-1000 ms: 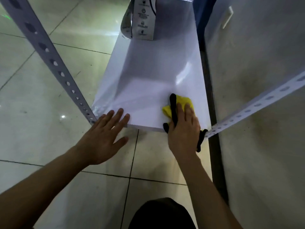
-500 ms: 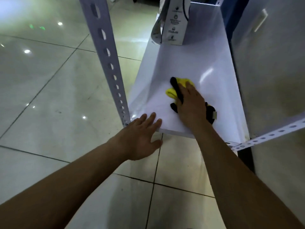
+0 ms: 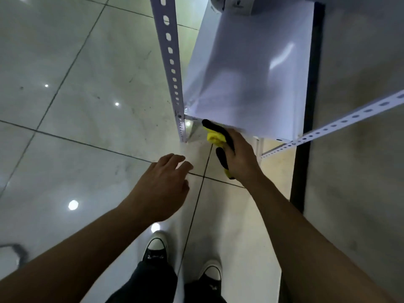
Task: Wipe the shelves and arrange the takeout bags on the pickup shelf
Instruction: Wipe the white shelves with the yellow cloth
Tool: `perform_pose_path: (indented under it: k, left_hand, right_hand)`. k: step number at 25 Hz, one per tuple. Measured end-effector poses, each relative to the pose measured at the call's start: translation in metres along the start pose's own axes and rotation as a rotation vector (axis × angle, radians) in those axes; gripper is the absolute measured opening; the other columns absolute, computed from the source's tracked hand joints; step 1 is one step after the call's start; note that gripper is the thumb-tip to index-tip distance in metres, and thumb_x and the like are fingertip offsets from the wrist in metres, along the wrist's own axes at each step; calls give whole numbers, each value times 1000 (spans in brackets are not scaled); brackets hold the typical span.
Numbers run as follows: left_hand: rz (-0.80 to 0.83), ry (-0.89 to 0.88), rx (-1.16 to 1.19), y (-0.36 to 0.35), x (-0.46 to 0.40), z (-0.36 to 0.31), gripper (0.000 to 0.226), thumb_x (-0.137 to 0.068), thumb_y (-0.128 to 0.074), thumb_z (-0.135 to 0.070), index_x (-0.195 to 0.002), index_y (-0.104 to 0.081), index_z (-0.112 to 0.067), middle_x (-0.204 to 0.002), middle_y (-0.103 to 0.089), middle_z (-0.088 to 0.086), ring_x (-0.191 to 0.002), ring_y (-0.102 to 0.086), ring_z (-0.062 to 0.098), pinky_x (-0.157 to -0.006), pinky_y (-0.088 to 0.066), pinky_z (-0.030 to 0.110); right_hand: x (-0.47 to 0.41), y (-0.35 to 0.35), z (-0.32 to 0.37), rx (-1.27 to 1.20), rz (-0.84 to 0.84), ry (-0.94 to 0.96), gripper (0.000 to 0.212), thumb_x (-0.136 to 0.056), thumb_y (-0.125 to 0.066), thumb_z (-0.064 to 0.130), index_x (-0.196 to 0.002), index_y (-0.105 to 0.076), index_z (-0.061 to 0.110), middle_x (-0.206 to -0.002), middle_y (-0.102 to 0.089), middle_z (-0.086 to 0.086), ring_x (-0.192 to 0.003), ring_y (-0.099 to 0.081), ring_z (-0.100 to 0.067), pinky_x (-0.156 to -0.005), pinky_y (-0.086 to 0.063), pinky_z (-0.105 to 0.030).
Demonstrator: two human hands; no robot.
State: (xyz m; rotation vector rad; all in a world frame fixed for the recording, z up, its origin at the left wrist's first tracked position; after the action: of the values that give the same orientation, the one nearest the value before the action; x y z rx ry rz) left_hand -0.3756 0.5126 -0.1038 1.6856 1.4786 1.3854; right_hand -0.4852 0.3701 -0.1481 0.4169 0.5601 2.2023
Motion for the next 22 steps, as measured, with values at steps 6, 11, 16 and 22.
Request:
perform_pose_path:
  k: [6, 11, 16, 22]
  left_hand:
    - [9, 48, 441, 76, 60, -75, 34, -102, -49, -28, -135, -56, -22, -134, -60, -3, -117, -56, 14, -96, -38, 20]
    - [-42, 234, 1042, 171, 96, -137, 29, -94, -59, -50, -69, -69, -40, -61, -61, -25, -59, -55, -8, -58, -36, 7]
    - [-154, 270, 1131, 267, 143, -192, 50, -84, -62, -54, -76, -67, -5, -73, -66, 18, -75, -67, 31, -82, -57, 51]
    - [-261, 227, 1248, 368, 185, -247, 29, -98, -56, -37, -97, -73, -13, -88, -77, 4, -86, -75, 24, -74, -62, 34]
  right_hand:
    - [108, 79, 91, -387, -162, -269, 40, -105, -45, 9, -132, -61, 35, -105, -73, 20, -86, -70, -15, -79, -61, -32]
    - [152, 122, 225, -585, -86, -103, 42, -111, -41, 20, -147, -49, 40, -105, -63, -16, -57, -38, -40, -44, -41, -44]
    - [176, 185, 326, -491, -22, -5, 50, -111, -37, 19, -153, -36, 46, -142, -58, 10, -65, -46, -6, -56, -43, -22]
    - [204, 271, 429, -430, 9, 139, 49, -111, -39, 22, -156, -32, 40, -154, -45, 14, -124, -52, -6, -96, -54, -34]
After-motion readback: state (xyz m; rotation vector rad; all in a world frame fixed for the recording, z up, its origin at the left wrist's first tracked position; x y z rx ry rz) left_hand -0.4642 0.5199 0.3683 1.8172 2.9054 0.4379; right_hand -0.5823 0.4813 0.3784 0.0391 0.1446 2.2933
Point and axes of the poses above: each hand's wrist, its own x-axis away from the middle knuckle, its own y-axis out of the back of the hand, z = x × y, the point moved 9 cm from there along -x, towards the middle knuckle
